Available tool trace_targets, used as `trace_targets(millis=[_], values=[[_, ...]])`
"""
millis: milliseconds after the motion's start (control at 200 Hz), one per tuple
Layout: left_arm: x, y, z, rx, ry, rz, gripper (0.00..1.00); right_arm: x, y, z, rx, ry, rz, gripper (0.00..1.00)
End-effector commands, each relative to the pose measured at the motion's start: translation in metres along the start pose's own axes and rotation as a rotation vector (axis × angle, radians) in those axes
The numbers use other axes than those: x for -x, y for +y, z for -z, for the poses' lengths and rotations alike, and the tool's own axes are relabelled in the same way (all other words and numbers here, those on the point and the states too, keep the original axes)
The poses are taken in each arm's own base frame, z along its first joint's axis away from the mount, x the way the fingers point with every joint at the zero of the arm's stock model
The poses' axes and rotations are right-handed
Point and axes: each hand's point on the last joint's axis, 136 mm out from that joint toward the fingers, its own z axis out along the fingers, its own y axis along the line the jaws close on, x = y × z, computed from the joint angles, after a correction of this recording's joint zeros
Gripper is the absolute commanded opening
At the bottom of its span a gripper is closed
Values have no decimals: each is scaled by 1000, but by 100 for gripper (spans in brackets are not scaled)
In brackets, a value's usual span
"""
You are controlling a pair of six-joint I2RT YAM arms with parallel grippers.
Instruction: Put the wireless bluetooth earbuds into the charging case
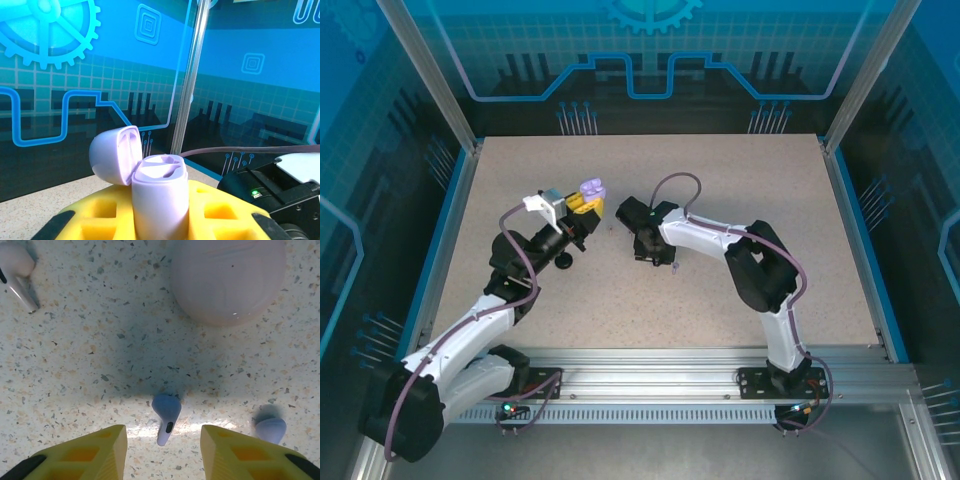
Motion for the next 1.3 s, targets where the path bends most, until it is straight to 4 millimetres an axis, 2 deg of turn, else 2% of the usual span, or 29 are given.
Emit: trace_targets(millis=[0,700,1296], values=[[9,-3,3,-2,-40,2,0,6,-3,-6,-28,-2,-35,42],[12,-7,5,-13,-46,4,0,9,-3,-26,-51,16,-60,37],[11,-7,4,-13,-39,3,0,2,-1,-36,-42,40,-63,27]])
